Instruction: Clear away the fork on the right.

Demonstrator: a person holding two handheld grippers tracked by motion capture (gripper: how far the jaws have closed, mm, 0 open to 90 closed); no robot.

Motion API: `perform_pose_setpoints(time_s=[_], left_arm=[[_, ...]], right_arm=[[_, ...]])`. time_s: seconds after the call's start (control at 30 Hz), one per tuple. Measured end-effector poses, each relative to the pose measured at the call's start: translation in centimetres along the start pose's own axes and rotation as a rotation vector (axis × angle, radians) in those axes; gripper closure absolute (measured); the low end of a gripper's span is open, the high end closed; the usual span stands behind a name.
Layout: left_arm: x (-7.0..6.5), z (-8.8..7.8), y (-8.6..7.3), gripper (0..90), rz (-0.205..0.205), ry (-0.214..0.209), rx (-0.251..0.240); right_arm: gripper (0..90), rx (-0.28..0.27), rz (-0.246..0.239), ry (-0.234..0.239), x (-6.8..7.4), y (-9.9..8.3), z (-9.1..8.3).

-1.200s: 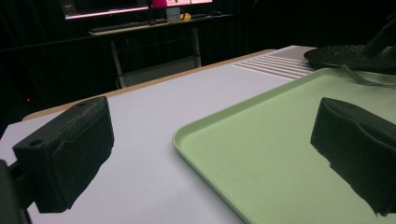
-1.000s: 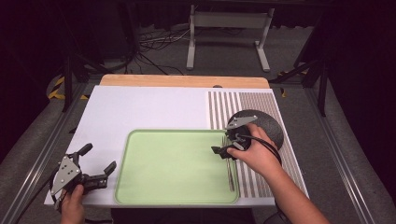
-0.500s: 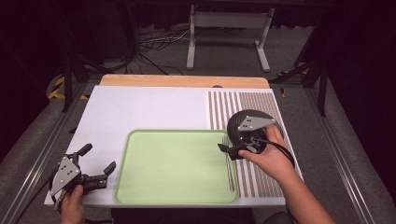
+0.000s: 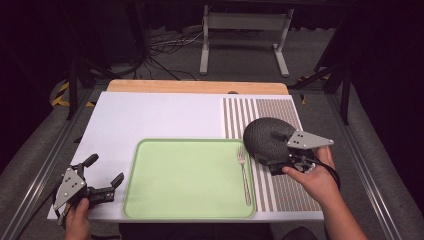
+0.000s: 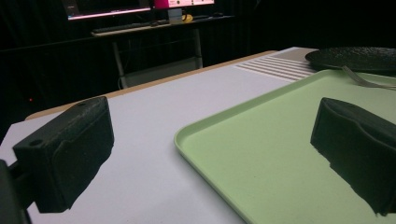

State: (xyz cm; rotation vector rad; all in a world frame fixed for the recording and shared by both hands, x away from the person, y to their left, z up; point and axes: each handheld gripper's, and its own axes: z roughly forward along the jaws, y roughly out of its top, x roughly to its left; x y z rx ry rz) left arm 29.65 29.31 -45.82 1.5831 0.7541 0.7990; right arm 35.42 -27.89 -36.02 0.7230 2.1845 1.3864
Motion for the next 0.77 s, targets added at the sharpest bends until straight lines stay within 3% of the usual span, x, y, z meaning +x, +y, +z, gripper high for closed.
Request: perform_pose_setpoints(time_s=[0.27, 0.47, 0.6, 0.77], left_arm=[[0.1, -0.1, 0.0, 0.1, -0.001, 0.003, -0.009], [0.0, -0.2, 0.0, 0.1, 0.002, 0.005, -0.01], [0.2, -0.2, 0.0, 0.0, -0.008, 0.01, -0.017], [0.2, -0.3, 0.0, 0.1, -0.008, 0.013, -0.023]], right_arm=[[9.9, -0.101, -0.008, -0.004, -0.6, -1.8, -2.1], [10.2, -0.198, 0.001, -0.035, -1.2, -4.3, -3.2], [10.7, -0.219, 0.015, -0.05, -1.5, -6.4, -3.6], [16.0, -0.247, 0.048, -0.034, -1.7, -8.5, -4.0]])
